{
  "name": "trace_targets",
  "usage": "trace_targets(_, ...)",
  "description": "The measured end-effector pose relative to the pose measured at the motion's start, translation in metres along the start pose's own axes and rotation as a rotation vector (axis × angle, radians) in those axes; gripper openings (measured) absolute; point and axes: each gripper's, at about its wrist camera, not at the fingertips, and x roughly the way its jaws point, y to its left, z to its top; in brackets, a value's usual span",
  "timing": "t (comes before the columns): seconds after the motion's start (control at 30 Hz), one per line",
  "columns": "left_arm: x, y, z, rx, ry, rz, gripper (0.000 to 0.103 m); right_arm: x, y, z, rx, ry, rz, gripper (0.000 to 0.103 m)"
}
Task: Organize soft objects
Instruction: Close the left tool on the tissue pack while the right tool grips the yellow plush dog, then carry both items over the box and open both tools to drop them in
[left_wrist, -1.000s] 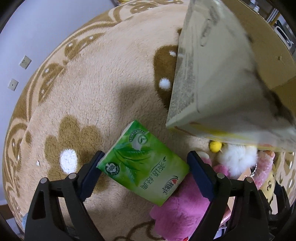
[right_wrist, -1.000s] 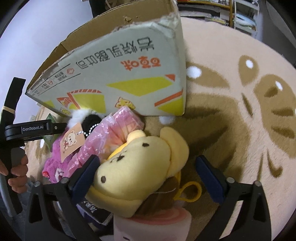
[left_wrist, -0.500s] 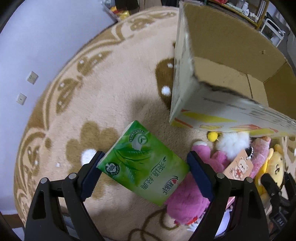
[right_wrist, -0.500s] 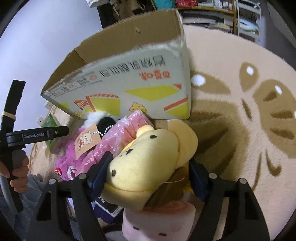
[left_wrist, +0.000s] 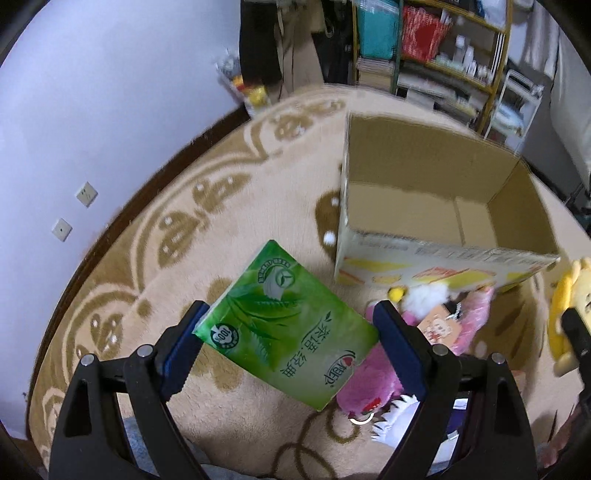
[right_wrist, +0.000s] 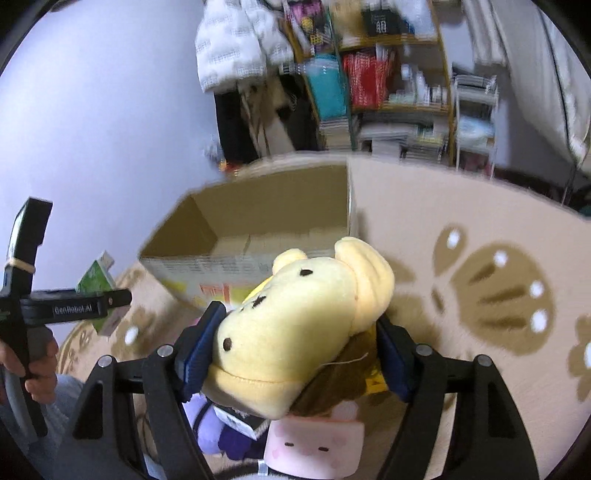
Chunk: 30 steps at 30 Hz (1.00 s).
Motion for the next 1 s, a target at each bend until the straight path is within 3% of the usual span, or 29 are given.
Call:
trace_targets(0.2,-0.043,-0.005,0.003,0.014,-0.196,-0.025,0.089,-0.027,0.010,0.027,-0.039,-0.137,0.003,0.080)
trace_targets(0.5,-0.103,-0.032,0.029,0.124,-0.429,-0.044,0.089,-0.035,0.024,0.056,-0.103,-0.199,-0.002,0.080)
trace_targets(0.7,-0.119,-0.046,0.056,0.144,-0.492,-0.059,0.089,-0.032,0.023,0.072,-0.121,-0.229,-0.008,0.080)
trace_targets(1.0,-0.107,-0.054,0.084,0.124,-0.501,-0.087,0.089,-0.016,0.018,0.087,-0.134,-0.226,-0.020,0.080)
